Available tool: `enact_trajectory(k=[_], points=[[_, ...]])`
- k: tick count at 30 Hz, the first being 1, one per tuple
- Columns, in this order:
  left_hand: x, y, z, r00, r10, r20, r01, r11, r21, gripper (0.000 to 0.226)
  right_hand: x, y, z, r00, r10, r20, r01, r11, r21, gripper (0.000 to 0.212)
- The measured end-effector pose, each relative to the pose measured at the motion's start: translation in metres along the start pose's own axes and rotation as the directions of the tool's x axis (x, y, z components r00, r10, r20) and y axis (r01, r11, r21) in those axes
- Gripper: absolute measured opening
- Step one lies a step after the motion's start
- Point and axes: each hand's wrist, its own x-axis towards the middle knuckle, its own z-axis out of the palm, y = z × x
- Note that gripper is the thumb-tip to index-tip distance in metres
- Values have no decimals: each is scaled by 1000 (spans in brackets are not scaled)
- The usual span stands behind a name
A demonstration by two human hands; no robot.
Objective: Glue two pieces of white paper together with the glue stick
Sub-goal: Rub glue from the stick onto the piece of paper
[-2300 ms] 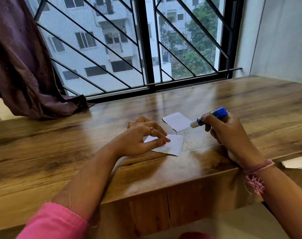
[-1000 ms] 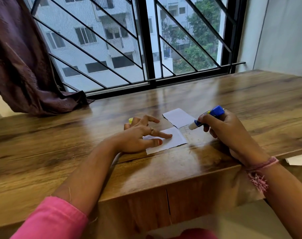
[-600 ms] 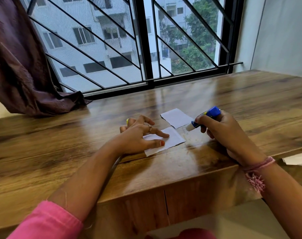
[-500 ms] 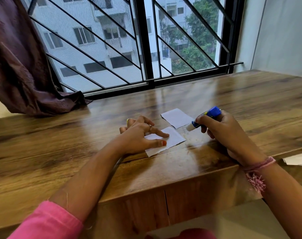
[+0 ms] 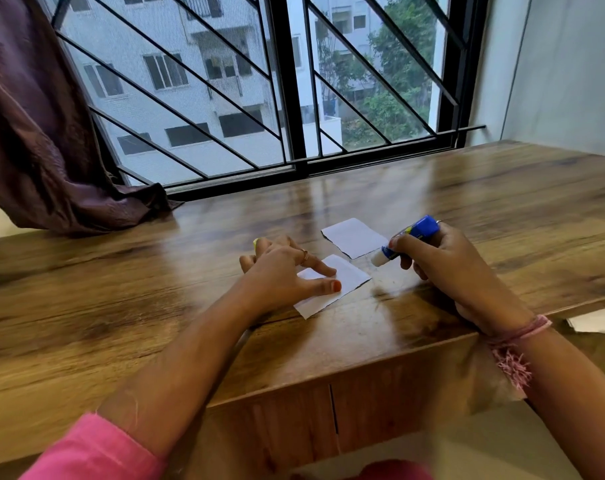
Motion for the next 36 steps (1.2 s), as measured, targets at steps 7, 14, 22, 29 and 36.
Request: enact_trajectory(k=[7,14,22,29,36], points=[[2,-14,-7,990,141,14,-139,986,-94,23,1,0,1,998,-22,56,23,999,-22,13],[2,-22,-10,978,155,137,-152,988,-29,42,0,1,2,993,-55,106,65,994,-92,20],[3,-23,-8,976,133,172,-130,991,-29,42,-3,-2,3,988,-92,125,119,967,-227,17],[2,-21,-7,979,123,160,-116,992,-54,25,-2,-3,6,984,-113,134,153,930,-334,21],[2,-20,-7,981,131,142,-124,991,-57,19,-1,-4,6,985,-109,132,150,920,-362,26]])
